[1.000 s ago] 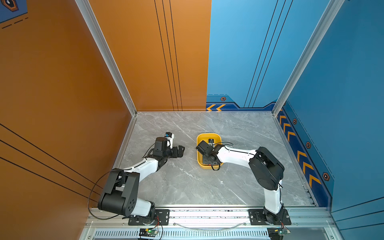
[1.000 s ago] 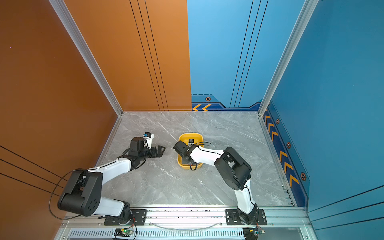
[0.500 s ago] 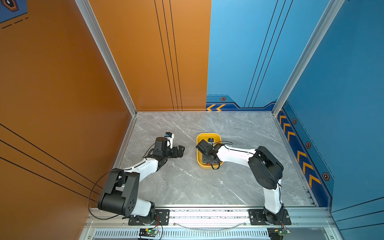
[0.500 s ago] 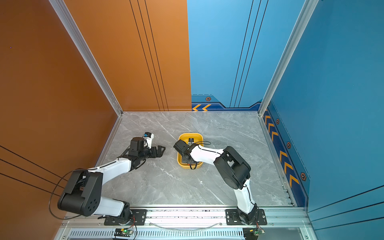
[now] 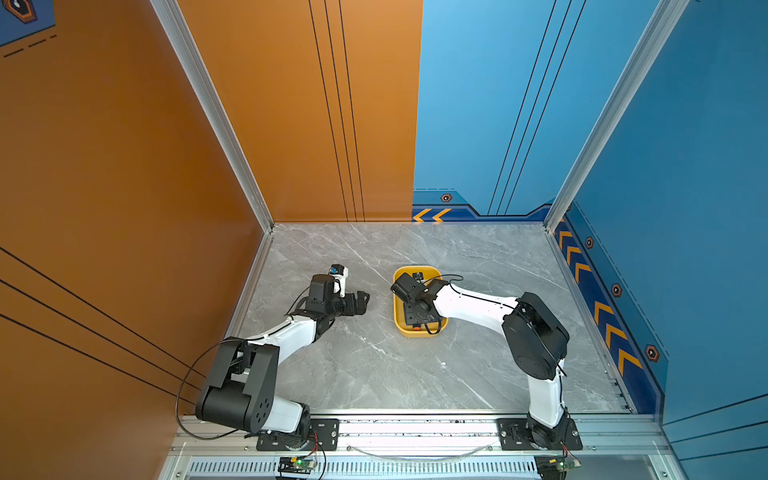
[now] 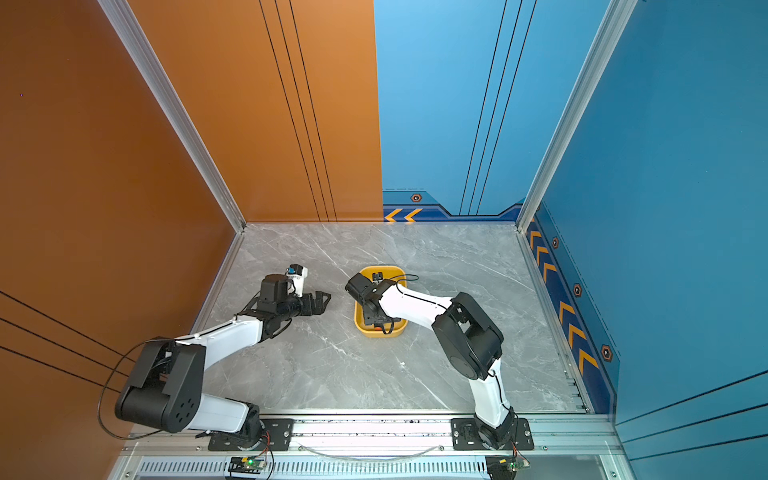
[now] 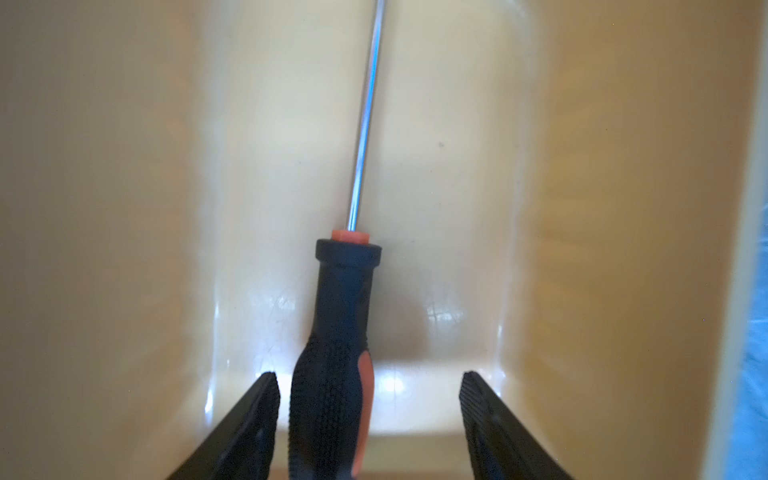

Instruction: Put the screwdriver in the bin

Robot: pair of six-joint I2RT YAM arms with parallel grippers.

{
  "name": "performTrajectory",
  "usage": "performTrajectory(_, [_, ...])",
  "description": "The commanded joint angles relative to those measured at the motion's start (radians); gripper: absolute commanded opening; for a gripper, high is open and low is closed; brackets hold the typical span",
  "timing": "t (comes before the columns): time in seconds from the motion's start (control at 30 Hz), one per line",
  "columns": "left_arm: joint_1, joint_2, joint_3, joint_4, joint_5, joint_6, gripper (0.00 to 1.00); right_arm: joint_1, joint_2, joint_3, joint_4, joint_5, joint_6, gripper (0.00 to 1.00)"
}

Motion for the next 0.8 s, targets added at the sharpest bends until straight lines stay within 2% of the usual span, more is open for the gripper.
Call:
performTrajectory(0.0, [-0.006, -0.035, -0.001, -0.006, 0.02, 0.003, 0.98, -0.004, -0.103, 0.002, -0.088, 0.01, -0.085, 0.68])
performTrajectory(0.13, [-0.005, -0.058, -0.003, -0.023, 0.009, 0.009, 0.98, -0.023, -0.204, -0.033, -0.088, -0.041, -0.175, 0.69])
performTrajectory(0.23, [-0.005, -0.077, -0.002, -0.033, -0.011, 0.027, 0.98, -0.039, -0.288, -0.082, -0.063, -0.125, -0.325, 0.69])
performTrajectory(0.3, [-0.005, -0.094, -0.004, -0.032, -0.043, 0.039, 0.98, -0.036, -0.361, -0.143, -0.022, -0.106, -0.449, 0.69])
performTrajectory(0.4, [-0.005, -0.129, -0.006, -0.033, -0.106, 0.071, 0.98, -0.059, -0.494, -0.273, 0.112, -0.059, -0.559, 0.69])
performTrajectory(0.6, [-0.002, -0.206, -0.026, 0.004, -0.218, 0.173, 0.98, -0.271, -0.794, -0.595, 0.482, -0.114, -0.587, 0.72])
performTrajectory(0.77, [0.012, -0.25, -0.078, 0.101, -0.347, 0.271, 0.98, -0.468, -0.966, -0.815, 0.696, -0.148, -0.52, 0.74])
